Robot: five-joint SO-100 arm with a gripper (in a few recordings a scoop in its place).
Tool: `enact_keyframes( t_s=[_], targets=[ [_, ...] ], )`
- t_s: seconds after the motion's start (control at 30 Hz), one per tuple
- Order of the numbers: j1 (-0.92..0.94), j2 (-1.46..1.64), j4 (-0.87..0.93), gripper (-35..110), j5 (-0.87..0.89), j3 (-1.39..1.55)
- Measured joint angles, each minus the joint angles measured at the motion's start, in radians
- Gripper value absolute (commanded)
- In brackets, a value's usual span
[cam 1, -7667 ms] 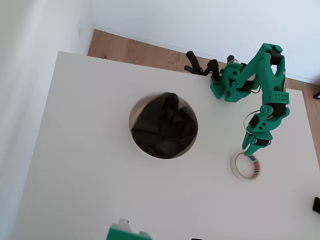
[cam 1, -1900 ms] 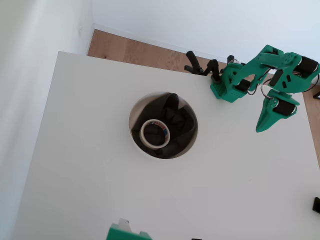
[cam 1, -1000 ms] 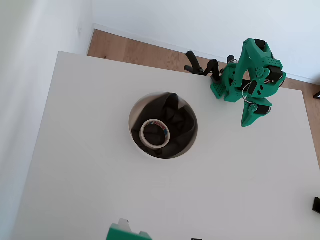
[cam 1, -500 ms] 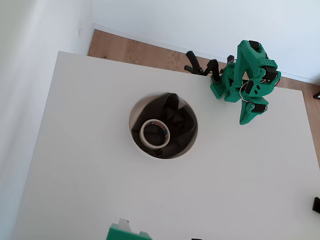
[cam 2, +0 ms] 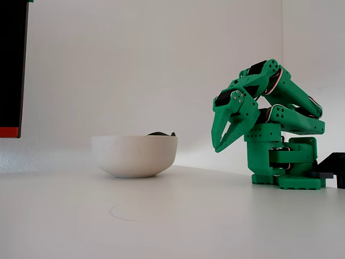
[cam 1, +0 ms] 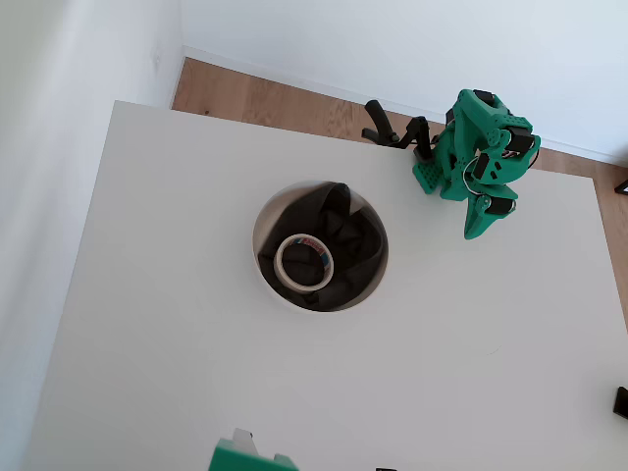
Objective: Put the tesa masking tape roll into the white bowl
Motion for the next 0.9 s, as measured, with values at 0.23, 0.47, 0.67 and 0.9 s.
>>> enact_keyframes(
  t_s=[0.23,0.47,0.67,0.9],
  targets=[
    [-0.015,0.0,0.018,-8,0.021,0.008],
    [-0.014,0.0,0.018,-8,0.02,0.008],
    [-0.014,0.0,0.018,-8,0.011,0.008],
    [-0.014,0.0,0.018,-8,0.011,0.008]
  ],
)
